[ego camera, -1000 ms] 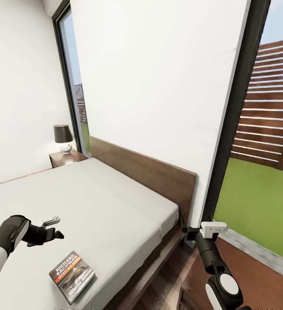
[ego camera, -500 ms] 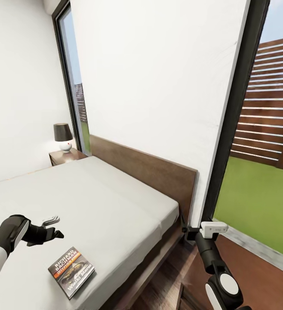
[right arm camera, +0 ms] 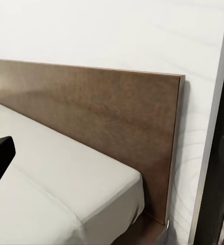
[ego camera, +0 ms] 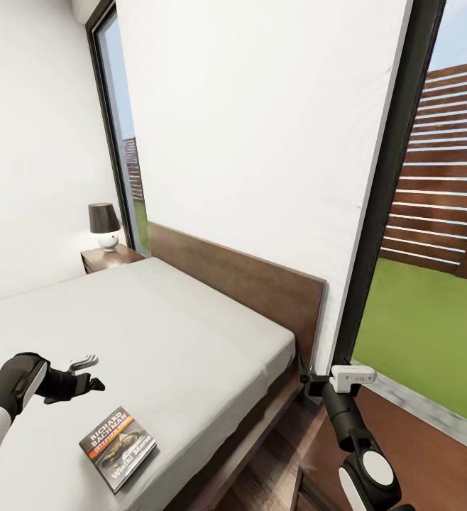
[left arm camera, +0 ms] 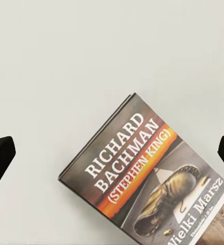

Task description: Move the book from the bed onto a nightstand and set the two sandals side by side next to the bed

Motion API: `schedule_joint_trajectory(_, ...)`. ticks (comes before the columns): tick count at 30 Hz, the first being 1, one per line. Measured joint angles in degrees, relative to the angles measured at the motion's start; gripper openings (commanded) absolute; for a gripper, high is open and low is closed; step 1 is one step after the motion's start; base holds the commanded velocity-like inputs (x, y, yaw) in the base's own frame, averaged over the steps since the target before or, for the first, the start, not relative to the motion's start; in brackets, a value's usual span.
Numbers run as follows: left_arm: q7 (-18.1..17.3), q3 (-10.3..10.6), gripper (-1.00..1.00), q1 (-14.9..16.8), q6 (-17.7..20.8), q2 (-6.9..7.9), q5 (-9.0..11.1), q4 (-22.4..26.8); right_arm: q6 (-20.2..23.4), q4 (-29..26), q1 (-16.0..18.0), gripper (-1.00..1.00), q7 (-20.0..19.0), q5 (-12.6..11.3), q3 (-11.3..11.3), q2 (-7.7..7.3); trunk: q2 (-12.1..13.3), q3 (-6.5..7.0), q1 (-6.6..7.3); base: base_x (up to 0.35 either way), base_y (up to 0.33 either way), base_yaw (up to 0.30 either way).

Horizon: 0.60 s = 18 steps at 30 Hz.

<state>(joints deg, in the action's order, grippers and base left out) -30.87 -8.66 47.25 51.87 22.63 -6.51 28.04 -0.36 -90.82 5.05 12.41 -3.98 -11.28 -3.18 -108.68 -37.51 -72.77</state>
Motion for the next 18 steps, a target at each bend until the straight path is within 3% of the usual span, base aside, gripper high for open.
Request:
schedule_joint_trajectory(8, -0.1, 0.0, 1.00, 0.0, 0.0, 0.00, 0.0, 0.6, 0.0, 0.1, 0.0, 1.00, 0.0, 0.0, 0.0, 0.00, -3.2, -1.43, -1.75, 0.000, 0.000, 0.000)
schedule_joint_trajectory(18, -1.4, 0.0, 1.00, 0.0, 0.1, 0.12, 0.0, 1.1, 0.1, 0.3, 0.0, 1.00, 0.0, -0.1, 0.0, 0.00, -3.2, -1.44, -1.76, 0.000, 0.000, 0.000)
